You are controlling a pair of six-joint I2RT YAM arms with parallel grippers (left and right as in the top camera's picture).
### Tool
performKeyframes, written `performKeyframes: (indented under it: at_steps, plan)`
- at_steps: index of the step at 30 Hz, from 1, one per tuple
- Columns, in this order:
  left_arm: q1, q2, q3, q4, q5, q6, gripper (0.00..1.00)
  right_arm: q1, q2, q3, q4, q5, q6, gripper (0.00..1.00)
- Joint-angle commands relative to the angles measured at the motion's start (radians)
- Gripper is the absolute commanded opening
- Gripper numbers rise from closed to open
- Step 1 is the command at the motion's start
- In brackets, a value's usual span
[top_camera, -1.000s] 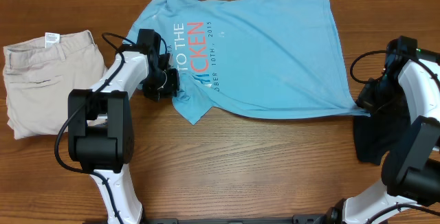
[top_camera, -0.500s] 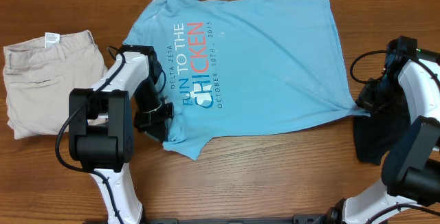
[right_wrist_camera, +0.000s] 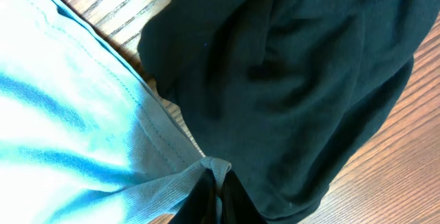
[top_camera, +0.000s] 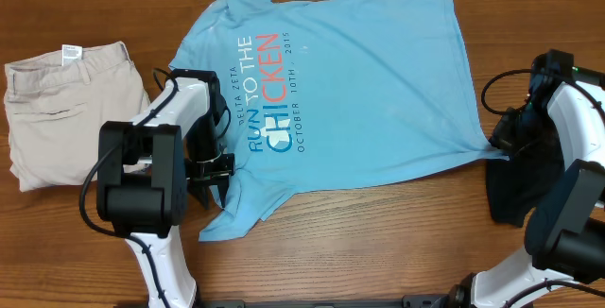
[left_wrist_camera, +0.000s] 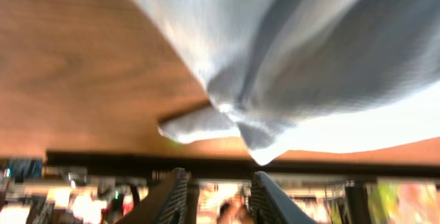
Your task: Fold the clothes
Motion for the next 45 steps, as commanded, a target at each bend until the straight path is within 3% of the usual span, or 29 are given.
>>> performKeyframes:
  at_steps: [1,5,8,12,20,23,31,37,45]
  plan:
    - [-0.003,-0.138,-0.003,0.058,-0.030,-0.037,0.41,0.005,-0.021,-0.005,0.000,-0.001,0.005,0.05]
    - [0.029,-0.267,-0.003,0.166,-0.091,-0.127,0.59,0.005,-0.021,-0.005,0.000,-0.001,0.005,0.05]
    - [0.057,-0.322,-0.003,0.240,-0.077,-0.130,0.61,0.005,-0.021,-0.005,-0.005,-0.001,0.005,0.05]
    - [0.072,-0.317,-0.011,0.322,-0.039,-0.093,0.56,0.005,-0.021,-0.005,-0.007,-0.018,0.005,0.05]
    - [0.071,-0.240,-0.052,0.484,0.082,-0.023,0.36,0.005,-0.021,-0.005,-0.008,-0.024,0.005,0.06]
    - [0.071,-0.195,-0.052,0.480,0.080,-0.021,0.21,0.005,-0.021,-0.005,-0.008,-0.024,0.005,0.06]
    - [0.074,-0.065,-0.055,0.477,-0.006,-0.020,0.17,0.005,-0.021,-0.005,-0.008,-0.024,0.005,0.06]
    - [0.108,-0.017,-0.055,0.504,-0.196,-0.051,0.18,0.005,-0.021,-0.005,-0.008,-0.024,0.005,0.06]
    - [0.240,-0.017,-0.053,0.641,-0.166,-0.050,0.21,0.005,-0.021,-0.005,-0.007,-0.039,0.004,0.06]
